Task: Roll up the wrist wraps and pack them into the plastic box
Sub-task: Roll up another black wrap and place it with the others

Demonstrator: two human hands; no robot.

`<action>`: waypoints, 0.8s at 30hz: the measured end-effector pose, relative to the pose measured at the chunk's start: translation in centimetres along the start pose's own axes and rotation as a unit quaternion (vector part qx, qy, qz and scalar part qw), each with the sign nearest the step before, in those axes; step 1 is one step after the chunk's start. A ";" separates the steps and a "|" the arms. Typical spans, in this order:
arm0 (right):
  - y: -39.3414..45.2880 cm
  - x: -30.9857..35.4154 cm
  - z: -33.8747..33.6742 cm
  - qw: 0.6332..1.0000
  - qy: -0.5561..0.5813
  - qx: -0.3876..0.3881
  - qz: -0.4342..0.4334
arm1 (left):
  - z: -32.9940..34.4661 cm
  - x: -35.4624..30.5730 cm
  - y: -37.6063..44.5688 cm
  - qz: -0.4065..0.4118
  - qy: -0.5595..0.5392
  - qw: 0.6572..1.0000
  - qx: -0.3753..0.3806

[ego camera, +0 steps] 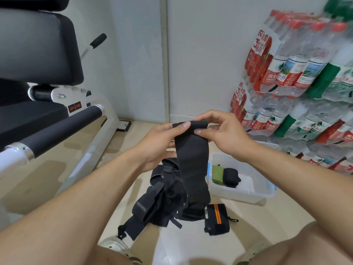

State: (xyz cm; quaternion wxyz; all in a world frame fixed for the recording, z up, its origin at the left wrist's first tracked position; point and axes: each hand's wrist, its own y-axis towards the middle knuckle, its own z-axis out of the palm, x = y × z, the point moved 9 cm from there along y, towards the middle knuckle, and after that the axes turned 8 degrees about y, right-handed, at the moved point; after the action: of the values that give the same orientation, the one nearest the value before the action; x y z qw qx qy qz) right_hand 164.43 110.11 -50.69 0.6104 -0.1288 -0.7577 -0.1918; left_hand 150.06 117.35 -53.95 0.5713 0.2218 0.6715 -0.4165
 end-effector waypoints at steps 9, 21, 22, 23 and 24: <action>-0.2 0.1 -0.2 0.999 0.036 0.011 0.003 | -0.5 -0.1 0.3 0.003 -0.042 0.999 -0.021; -0.6 -1.1 0.2 0.993 0.076 0.066 0.069 | -0.9 -0.7 0.5 0.040 -0.052 0.997 -0.043; -0.7 -1.3 0.4 0.991 0.083 0.072 0.077 | -0.9 -0.7 0.5 0.041 -0.050 0.997 -0.044; -0.7 -1.5 0.4 0.991 0.084 0.071 0.082 | -0.9 -0.7 0.5 0.042 -0.048 0.997 -0.044; -0.7 -1.6 0.4 0.991 0.081 0.065 0.082 | -0.8 -0.7 0.5 0.041 -0.047 0.997 -0.044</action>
State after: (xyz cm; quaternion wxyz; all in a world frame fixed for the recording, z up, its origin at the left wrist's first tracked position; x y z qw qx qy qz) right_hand 164.17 109.73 -52.40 0.6905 -0.1345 -0.7035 -0.1009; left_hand 150.18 118.46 -53.42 0.6283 0.2040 0.6517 -0.3726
